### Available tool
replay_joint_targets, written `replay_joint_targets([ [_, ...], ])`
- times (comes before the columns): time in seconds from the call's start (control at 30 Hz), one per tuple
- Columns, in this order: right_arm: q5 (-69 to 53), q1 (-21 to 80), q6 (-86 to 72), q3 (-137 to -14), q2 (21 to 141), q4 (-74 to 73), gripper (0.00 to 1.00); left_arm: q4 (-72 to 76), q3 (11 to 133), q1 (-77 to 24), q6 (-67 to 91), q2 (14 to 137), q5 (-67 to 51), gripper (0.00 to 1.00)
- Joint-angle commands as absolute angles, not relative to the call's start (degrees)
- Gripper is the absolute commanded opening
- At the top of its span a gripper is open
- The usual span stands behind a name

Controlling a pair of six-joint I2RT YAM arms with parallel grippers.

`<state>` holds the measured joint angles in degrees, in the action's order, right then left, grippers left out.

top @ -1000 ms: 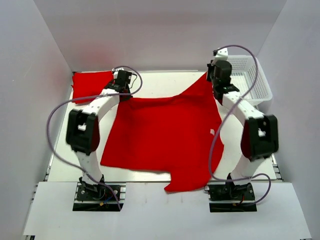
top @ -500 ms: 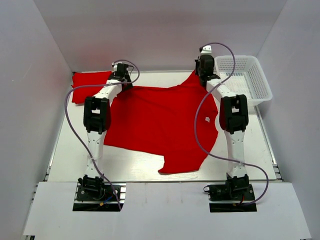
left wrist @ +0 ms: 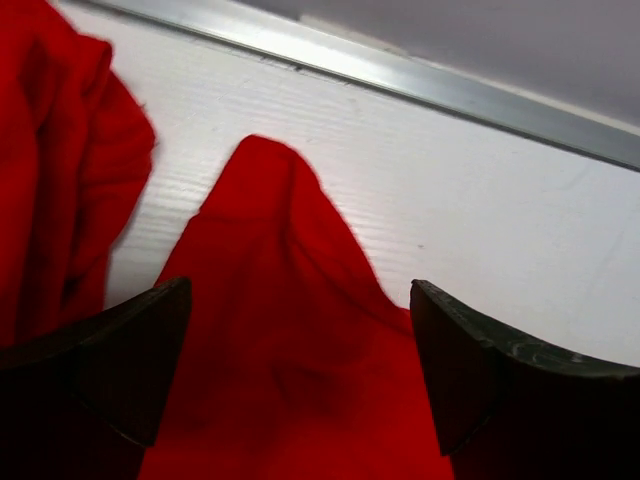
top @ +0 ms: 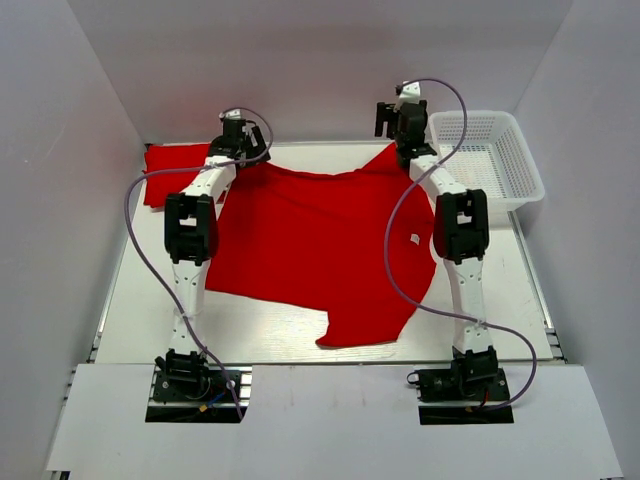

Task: Fold and stack the t-shirts
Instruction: Flatten out the tshirt

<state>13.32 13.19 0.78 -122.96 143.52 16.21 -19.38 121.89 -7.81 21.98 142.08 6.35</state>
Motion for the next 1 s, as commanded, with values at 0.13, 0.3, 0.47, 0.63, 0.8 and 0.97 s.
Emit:
replay_joint_targets([
  [0.13,2.22,13.54,0.54,-110.95,121.57,6.60,0.90,-22.22,125.70,-7.82,17.15,135.27,-0.96,1.00],
  [0.3,-1.21,14.67,-5.25,-94.90,106.29,-5.85,0.90,-25.92,113.60,-9.75,14.68,126.32,-0.97,1.00],
  [0.47,-2.29,15.21,-12.55,-79.56,94.76,-14.04,0.90,-28.56,96.80,-10.28,17.05,112.98,0.52,1.00],
  [0.63,-2.72,15.21,-14.50,-63.22,87.72,-15.91,0.90,-27.96,77.63,-10.28,19.94,103.28,1.85,1.00],
  [0.8,-1.23,15.03,-15.12,-59.86,89.29,-14.95,0.90,-25.33,67.17,-9.23,22.68,99.32,0.53,1.00],
  [0.97,-0.27,14.85,-15.99,-63.18,99.19,-13.45,0.90,-24.79,65.74,-8.70,25.40,103.17,-2.37,1.00],
])
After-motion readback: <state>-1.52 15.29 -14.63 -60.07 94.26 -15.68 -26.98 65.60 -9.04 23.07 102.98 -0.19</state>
